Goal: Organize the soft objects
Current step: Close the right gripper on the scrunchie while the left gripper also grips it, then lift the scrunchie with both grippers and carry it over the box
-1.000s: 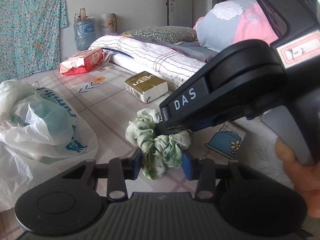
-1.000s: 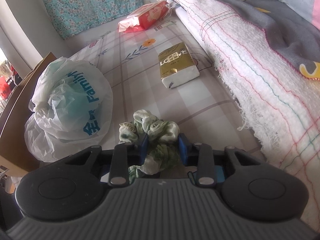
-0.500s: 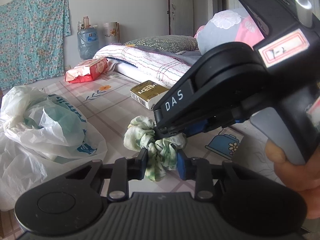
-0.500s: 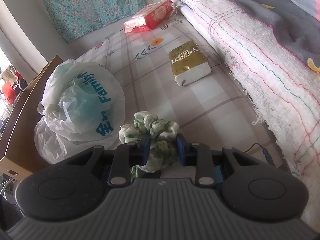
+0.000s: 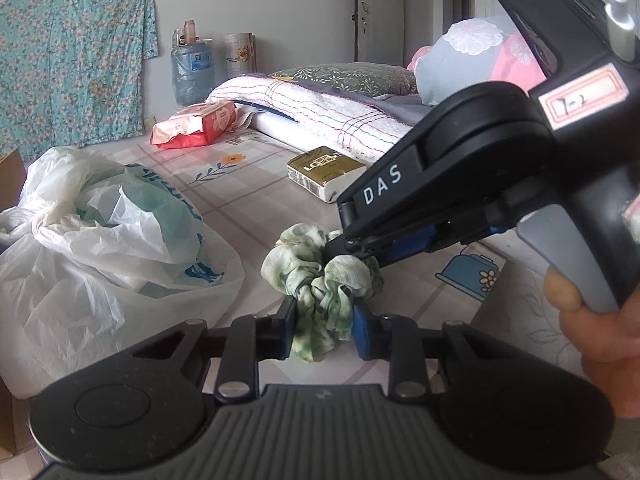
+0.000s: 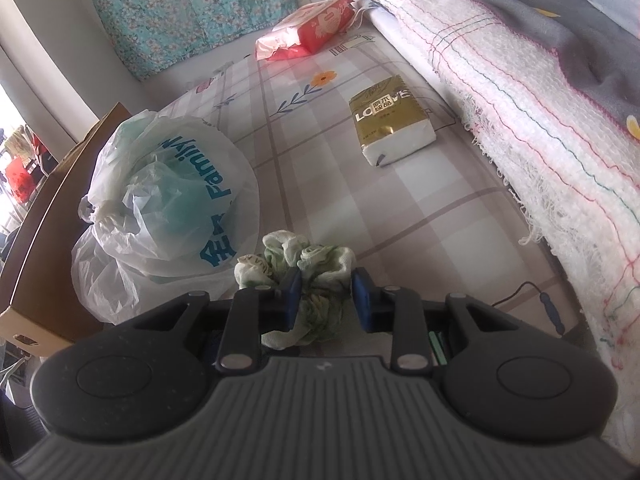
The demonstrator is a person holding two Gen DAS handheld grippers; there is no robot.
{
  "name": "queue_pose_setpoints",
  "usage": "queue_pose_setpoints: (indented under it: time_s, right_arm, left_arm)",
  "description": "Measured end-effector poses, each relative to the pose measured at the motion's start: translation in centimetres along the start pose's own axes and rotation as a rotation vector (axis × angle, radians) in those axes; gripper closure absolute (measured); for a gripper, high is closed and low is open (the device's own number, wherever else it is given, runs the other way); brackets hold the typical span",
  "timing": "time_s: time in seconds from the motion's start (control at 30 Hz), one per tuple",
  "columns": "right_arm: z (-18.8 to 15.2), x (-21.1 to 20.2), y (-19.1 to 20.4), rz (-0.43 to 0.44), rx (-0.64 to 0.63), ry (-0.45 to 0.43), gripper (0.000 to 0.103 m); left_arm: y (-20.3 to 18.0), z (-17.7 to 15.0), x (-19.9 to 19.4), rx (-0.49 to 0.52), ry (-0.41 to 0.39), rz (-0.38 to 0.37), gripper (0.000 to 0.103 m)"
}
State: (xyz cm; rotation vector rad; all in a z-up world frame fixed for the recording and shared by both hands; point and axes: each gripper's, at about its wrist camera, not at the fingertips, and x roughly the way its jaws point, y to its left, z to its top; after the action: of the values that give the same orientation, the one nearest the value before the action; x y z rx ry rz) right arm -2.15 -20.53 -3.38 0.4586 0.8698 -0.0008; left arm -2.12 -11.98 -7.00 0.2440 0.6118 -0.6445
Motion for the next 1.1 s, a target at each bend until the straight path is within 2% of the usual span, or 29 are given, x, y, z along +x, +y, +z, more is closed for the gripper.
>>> queue_pose_setpoints:
  time_s: [0.27, 0.4, 0.53, 0.7, 0.8, 0.93, 1.1]
  right_arm:
    - [0.3, 1.2, 0.6, -0.003, -0.025, 0.003, 0.074]
    - [0.4, 0.8, 1.0, 0.003, -0.026, -0.009, 0.081]
    - [0.8, -0.7, 1.7, 0.005, -0.039, -0.048, 0.084]
    - [2.1, -3.5, 3.8, 0.025, -0.092, -0.123, 0.084]
    - [3.4, -5.1, 6.2, 0.059, -0.144, -0.170, 0.084]
    - [5.4, -6.1, 10.9, 0.149, -0.239, -0.207, 0.084]
    - [7.3, -5.0, 19.2, 0.300, -0.379, -0.193, 0.084]
  left_arm:
    - [0.2, -0.1, -0.1, -0.003, -0.003, 0.007, 0.076]
    - [0.2, 0.0, -0.7, -0.003, -0.023, 0.009, 0.077]
    - [0.3, 0.5, -1.8, 0.002, -0.061, 0.007, 0.077]
    - [1.0, 2.1, -4.3, 0.015, -0.156, 0.034, 0.077]
    - [2.1, 3.2, -6.2, 0.021, -0.213, 0.073, 0.077]
    - [4.5, 4.4, -8.9, 0.014, -0.265, 0.154, 0.077]
    - [9.2, 5.2, -12.6, -0.027, -0.273, 0.310, 0.077]
